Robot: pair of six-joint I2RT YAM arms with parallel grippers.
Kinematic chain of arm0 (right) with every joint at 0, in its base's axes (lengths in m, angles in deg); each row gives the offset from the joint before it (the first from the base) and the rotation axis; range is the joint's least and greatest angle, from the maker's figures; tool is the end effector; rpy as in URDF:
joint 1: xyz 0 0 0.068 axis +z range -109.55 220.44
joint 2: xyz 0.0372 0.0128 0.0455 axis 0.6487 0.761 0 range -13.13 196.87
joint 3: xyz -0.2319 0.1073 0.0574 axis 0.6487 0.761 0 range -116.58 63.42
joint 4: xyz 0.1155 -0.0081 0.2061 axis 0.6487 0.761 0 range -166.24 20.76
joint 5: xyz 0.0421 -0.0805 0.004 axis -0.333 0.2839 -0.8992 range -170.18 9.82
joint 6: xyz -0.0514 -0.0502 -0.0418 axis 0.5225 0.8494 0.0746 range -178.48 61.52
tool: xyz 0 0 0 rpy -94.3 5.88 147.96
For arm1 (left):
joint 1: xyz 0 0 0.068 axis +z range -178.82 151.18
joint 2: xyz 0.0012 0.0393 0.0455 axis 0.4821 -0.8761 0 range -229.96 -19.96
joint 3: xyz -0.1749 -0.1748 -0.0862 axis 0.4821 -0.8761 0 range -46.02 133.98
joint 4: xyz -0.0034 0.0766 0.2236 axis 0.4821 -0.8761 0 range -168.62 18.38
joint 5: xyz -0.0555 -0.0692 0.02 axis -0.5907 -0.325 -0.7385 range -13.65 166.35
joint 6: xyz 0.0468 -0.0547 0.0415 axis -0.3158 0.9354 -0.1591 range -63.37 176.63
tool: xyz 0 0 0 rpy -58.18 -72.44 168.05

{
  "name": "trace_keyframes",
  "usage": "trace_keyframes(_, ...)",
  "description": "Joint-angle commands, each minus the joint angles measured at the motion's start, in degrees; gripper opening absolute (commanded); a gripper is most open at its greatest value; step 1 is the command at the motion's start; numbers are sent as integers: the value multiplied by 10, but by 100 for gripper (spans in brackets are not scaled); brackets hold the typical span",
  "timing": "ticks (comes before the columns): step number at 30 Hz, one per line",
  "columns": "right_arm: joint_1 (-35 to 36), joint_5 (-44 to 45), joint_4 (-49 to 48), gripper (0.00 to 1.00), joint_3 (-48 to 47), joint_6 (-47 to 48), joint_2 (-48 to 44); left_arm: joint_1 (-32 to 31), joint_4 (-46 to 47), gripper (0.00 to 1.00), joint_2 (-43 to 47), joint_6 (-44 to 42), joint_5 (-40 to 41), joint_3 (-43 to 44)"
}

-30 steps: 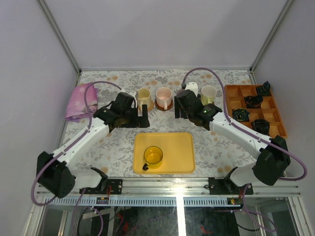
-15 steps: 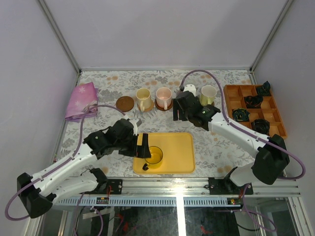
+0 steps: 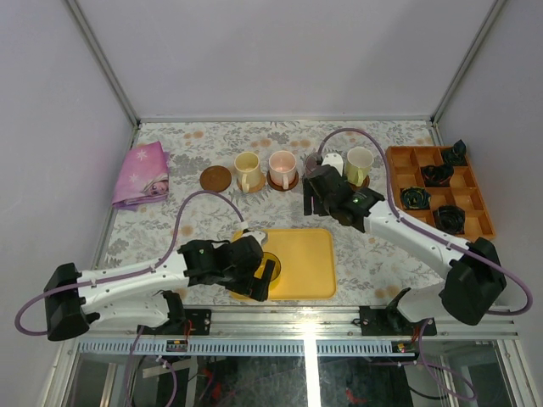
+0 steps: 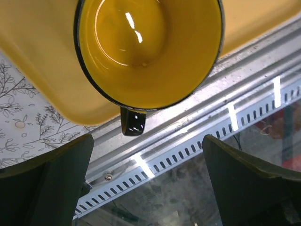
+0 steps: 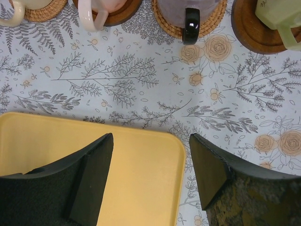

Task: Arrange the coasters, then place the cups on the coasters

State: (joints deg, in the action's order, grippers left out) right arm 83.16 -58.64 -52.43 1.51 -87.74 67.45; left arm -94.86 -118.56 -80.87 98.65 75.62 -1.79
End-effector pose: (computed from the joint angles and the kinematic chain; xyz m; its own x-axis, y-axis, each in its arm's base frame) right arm 0.2451 0.1899 0.2542 -0.6440 0.0241 -0.7646 -0.1344 0.9804 0.1441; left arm 0.0757 -0.1726 0.1979 -0.8835 0.3397 -0.3225 0.4369 0.8458 -0.3060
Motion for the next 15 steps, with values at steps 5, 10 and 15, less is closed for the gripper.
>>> trace_keyframes(5,3,19,-6,73,22,-3,-57,-10,55,96,-11,15,93,-18)
trace_keyframes(10,3,19,-8,73,32,3,-69,-10,86,80,-16,17,134,-43)
trace_keyframes(15,3,26,-7,73,34,10,-75,-12,120,67,-17,11,138,-68)
